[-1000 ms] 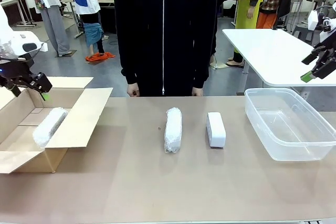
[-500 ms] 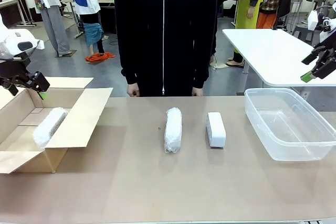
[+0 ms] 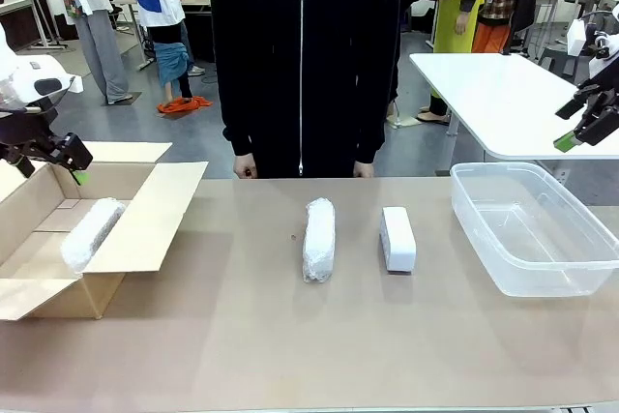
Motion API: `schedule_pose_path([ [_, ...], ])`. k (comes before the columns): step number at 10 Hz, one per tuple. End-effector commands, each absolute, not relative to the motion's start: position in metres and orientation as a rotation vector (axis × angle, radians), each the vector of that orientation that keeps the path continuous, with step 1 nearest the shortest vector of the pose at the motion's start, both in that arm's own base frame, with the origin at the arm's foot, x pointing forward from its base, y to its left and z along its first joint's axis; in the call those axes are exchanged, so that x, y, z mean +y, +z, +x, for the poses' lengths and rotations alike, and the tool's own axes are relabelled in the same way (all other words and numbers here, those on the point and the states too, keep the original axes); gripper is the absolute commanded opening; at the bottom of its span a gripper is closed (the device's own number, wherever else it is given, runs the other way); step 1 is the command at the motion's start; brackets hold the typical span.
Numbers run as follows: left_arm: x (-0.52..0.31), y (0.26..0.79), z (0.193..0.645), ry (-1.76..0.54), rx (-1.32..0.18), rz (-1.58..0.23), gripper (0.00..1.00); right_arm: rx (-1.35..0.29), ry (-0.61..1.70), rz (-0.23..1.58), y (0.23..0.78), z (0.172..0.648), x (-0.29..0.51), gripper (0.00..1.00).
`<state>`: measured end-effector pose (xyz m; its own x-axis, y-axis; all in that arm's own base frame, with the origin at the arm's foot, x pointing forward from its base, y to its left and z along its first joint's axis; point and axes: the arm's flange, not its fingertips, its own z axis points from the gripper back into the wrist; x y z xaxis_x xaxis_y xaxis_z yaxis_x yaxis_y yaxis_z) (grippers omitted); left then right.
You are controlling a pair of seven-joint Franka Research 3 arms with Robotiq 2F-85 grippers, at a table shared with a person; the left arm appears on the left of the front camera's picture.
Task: Separate and place wrapped and unwrapped clocks.
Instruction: Pick up the Digital clock indicated by the person.
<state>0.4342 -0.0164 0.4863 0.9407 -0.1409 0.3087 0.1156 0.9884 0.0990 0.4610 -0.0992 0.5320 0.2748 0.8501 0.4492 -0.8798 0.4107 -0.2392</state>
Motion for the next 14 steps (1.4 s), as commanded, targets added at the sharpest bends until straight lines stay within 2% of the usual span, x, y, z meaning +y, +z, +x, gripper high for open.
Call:
schedule_pose_path([
  [1, -0.016, 0.488, 0.437, -0.129, -0.314, 0.08, 1.0, -0.571, 1.167, 0.073, 0.531, 0.462, -0.1, 1.0],
  [8, -0.016, 0.486, 0.434, -0.131, -0.321, 0.08, 1.0, -0.571, 1.167, 0.073, 0.531, 0.462, -0.1, 1.0],
  [10, -0.004, 0.517, 0.413, -0.323, -0.43, 0.119, 1.0, -0.571, 1.167, 0.073, 0.531, 0.462, -0.1, 1.0],
  [14, 0.025, 0.546, 0.395, -0.716, -0.489, 0.072, 1.0, -0.571, 1.167, 0.073, 0.531, 0.462, -0.1, 1.0],
])
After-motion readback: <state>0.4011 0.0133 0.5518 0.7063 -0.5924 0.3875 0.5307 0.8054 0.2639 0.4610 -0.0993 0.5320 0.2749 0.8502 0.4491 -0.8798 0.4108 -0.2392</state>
